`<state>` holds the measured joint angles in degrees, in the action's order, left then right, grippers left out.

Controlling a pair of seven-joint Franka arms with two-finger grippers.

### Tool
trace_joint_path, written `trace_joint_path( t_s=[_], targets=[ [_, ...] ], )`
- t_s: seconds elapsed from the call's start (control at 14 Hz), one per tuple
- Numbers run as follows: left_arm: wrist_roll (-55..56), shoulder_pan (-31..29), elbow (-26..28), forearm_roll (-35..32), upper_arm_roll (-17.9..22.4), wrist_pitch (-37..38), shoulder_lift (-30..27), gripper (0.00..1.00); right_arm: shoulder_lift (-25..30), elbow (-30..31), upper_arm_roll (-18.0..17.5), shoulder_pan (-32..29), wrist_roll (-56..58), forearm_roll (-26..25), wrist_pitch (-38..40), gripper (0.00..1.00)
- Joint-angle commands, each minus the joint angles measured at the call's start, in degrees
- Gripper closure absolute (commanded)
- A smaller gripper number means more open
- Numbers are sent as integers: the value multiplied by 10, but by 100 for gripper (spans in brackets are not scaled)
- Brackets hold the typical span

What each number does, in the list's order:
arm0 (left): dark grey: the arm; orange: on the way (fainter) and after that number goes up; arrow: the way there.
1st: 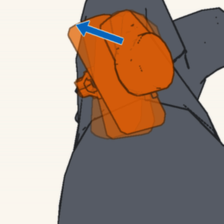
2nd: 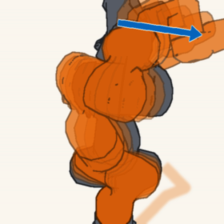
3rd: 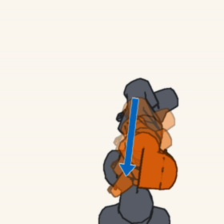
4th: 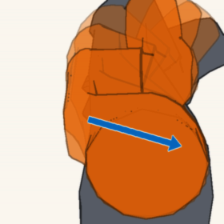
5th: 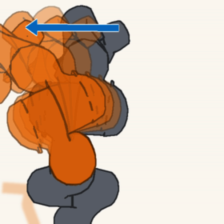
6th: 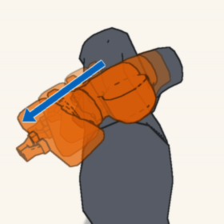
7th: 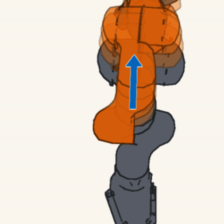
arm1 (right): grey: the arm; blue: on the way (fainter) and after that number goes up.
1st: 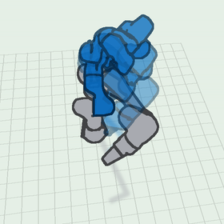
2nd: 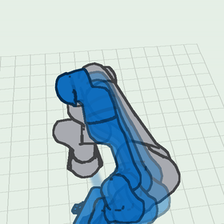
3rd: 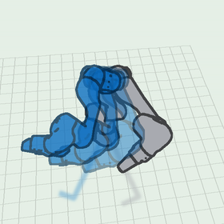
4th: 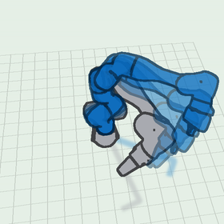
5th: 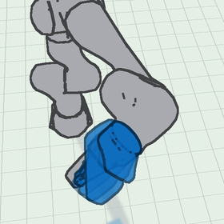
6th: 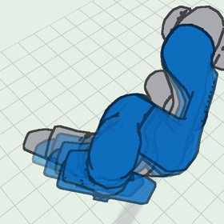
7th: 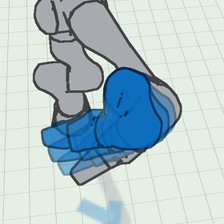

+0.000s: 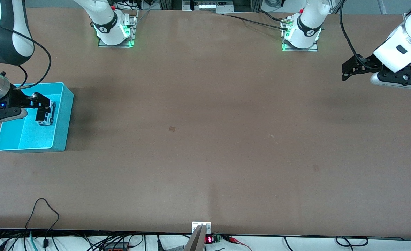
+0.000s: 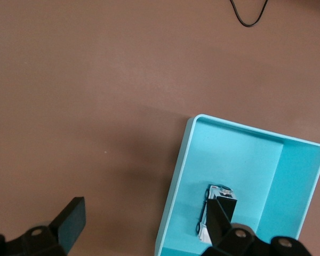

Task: Wind and store white jeep toy

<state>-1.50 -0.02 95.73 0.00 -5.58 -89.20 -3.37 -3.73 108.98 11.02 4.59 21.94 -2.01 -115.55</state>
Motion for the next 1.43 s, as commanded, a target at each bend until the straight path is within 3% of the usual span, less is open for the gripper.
trace_joint_path(
  t_s=[0.0, 0.07, 0.29, 0.5, 0.86, 1.36],
  targets=[
    [3, -5, -18, 9, -4, 13, 6, 0, 5, -57, -19, -4, -53, 24, 74, 0],
    [3, -5, -18, 9, -4, 13, 6, 0, 6, -74, -27, -7, -89, 35, 86, 0],
    [3, -5, -18, 9, -4, 14, 6, 0, 6, -126, -109, -62, -167, 39, 153, 0],
    [2, -5, -18, 9, -3, 14, 6, 0, 12, -161, -113, -59, -184, 39, 199, 0],
    [3, -5, -18, 9, -4, 14, 6, 0, 23, -185, -135, -56, -182, 52, 207, 0],
    [2, -5, -17, 9, -3, 17, 6, 0, 58, -178, -144, -43, -255, 42, 236, 0]
  ],
)
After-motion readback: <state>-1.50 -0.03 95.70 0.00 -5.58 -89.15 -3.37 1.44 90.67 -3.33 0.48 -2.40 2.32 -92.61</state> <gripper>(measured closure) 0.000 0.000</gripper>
